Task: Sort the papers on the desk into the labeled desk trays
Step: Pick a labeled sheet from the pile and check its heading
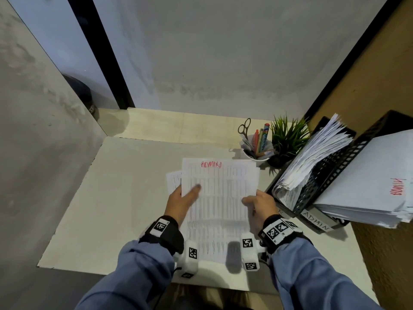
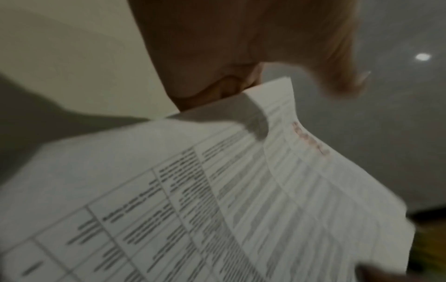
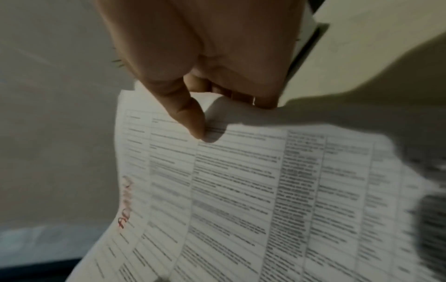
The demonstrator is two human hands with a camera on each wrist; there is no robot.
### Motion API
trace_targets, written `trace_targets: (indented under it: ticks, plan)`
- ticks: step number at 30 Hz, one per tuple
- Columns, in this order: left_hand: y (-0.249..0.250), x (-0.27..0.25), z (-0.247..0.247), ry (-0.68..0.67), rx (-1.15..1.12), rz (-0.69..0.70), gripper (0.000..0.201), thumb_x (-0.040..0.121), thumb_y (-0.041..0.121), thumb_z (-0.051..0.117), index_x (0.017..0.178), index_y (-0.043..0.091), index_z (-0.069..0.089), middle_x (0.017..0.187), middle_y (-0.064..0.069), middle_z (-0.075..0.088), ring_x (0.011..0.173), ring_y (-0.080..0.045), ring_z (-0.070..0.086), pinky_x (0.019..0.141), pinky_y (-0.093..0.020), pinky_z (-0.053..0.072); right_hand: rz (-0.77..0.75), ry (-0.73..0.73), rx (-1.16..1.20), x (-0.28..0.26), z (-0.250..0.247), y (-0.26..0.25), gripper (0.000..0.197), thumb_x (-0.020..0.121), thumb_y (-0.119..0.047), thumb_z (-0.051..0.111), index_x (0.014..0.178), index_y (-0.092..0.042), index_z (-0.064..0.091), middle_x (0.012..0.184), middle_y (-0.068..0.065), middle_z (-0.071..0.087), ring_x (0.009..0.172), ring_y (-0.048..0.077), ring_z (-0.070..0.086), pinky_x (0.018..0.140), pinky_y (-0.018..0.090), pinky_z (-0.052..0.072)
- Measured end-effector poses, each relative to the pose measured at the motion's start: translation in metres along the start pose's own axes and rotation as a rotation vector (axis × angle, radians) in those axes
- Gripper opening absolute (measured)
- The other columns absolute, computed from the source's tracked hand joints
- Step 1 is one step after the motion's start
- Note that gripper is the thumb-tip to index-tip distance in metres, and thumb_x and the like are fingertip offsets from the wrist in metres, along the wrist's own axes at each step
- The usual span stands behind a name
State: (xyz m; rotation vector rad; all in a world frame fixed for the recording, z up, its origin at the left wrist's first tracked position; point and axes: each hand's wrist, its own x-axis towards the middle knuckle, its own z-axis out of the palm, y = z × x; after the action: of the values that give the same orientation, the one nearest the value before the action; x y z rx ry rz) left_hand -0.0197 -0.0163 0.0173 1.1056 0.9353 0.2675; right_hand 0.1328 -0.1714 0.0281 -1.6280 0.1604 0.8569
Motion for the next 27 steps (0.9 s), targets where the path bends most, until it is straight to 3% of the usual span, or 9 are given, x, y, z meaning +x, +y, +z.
trace_targets:
  ticks: [3, 5, 8, 10, 13, 17, 20, 23, 27]
  plan:
    - [0.022, -0.010, 0.010, 0.078, 0.071, 0.165, 0.019, 0.083, 0.017, 0.069, 0.096, 0.031, 0.067, 0.103, 0.003, 0.072, 0.098, -0.016, 0.069, 0.093, -0.040, 0.052, -0.175, -0.042, 0.050, -0.025, 0.010, -0.028, 0.009, 0.082, 0.013, 0.054, 0.082, 0.003, 0.056, 0.065, 0.006, 0.060, 0.051, 0.008, 0.060, 0.048, 0.014, 0.048]
    - [0.041, -0.017, 0.014, 0.139, 0.073, 0.265, 0.016, 0.085, 0.015, 0.066, 0.092, 0.030, 0.067, 0.094, 0.003, 0.073, 0.086, -0.009, 0.070, 0.077, -0.030, 0.057, -0.345, -0.031, 0.070, -0.034, 0.012, -0.043, 0.017, 0.084, 0.009, 0.056, 0.086, -0.007, 0.061, 0.075, 0.001, 0.066, 0.061, 0.002, 0.064, 0.052, 0.011, 0.049]
    - [0.065, -0.031, 0.018, 0.181, 0.076, 0.422, 0.013, 0.086, 0.011, 0.066, 0.086, 0.024, 0.065, 0.082, 0.008, 0.069, 0.071, 0.000, 0.067, 0.057, -0.012, 0.052, -0.503, -0.016, 0.102, -0.043, 0.012, -0.054, 0.025, 0.082, 0.005, 0.062, 0.095, -0.017, 0.060, 0.092, -0.001, 0.066, 0.084, 0.006, 0.064, 0.063, 0.011, 0.052]
    - [0.064, -0.036, 0.019, 0.189, 0.107, 0.422, 0.011, 0.084, 0.010, 0.067, 0.088, 0.020, 0.064, 0.083, 0.006, 0.068, 0.075, -0.003, 0.065, 0.055, -0.009, 0.050, -0.522, -0.001, 0.110, -0.049, 0.011, -0.051, 0.028, 0.081, 0.007, 0.062, 0.092, -0.018, 0.058, 0.089, 0.000, 0.064, 0.082, 0.007, 0.061, 0.061, 0.011, 0.051]
    - [0.040, -0.034, 0.015, 0.153, 0.148, 0.287, 0.016, 0.082, 0.012, 0.070, 0.097, 0.014, 0.064, 0.092, -0.003, 0.068, 0.083, -0.015, 0.065, 0.055, -0.012, 0.051, -0.393, -0.013, -0.007, -0.051, 0.016, -0.030, 0.025, 0.082, 0.007, 0.060, 0.085, -0.018, 0.059, 0.085, 0.004, 0.063, 0.078, 0.012, 0.061, 0.058, 0.014, 0.051]
    - [0.022, -0.033, 0.014, 0.087, 0.273, 0.180, 0.016, 0.088, 0.015, 0.063, 0.104, 0.013, 0.062, 0.090, 0.002, 0.068, 0.087, -0.019, 0.067, 0.059, -0.016, 0.050, -0.206, 0.028, -0.111, -0.040, 0.016, -0.007, 0.005, 0.082, 0.005, 0.060, 0.086, 0.005, 0.063, 0.077, 0.011, 0.060, 0.079, 0.028, 0.061, 0.061, 0.027, 0.052]
    - [0.042, -0.037, 0.019, 0.029, 0.403, 0.249, 0.009, 0.091, 0.015, 0.057, 0.094, 0.013, 0.065, 0.083, 0.001, 0.068, 0.082, -0.020, 0.067, 0.060, -0.019, 0.051, -0.280, 0.006, -0.067, -0.044, 0.008, -0.025, 0.017, 0.085, 0.005, 0.056, 0.078, -0.010, 0.063, 0.076, 0.005, 0.064, 0.074, 0.019, 0.063, 0.057, 0.019, 0.053]
    - [0.074, -0.050, 0.032, -0.033, 0.452, 0.399, 0.037, 0.079, 0.031, 0.057, 0.081, -0.007, 0.059, 0.069, -0.011, 0.057, 0.064, -0.019, 0.056, 0.060, -0.030, 0.046, -0.439, 0.036, -0.077, -0.059, -0.017, -0.053, 0.007, 0.086, 0.000, 0.060, 0.085, -0.005, 0.064, 0.078, 0.001, 0.066, 0.070, 0.005, 0.065, 0.066, 0.024, 0.052]
    - [0.120, -0.080, 0.070, -0.144, 0.433, 0.612, 0.051, 0.072, 0.039, 0.054, 0.076, -0.012, 0.052, 0.066, -0.024, 0.051, 0.061, -0.018, 0.049, 0.058, -0.030, 0.039, -0.630, 0.142, -0.039, -0.083, -0.076, -0.092, 0.022, 0.084, -0.010, 0.066, 0.105, -0.010, 0.065, 0.093, 0.000, 0.070, 0.086, 0.009, 0.067, 0.076, 0.022, 0.055]
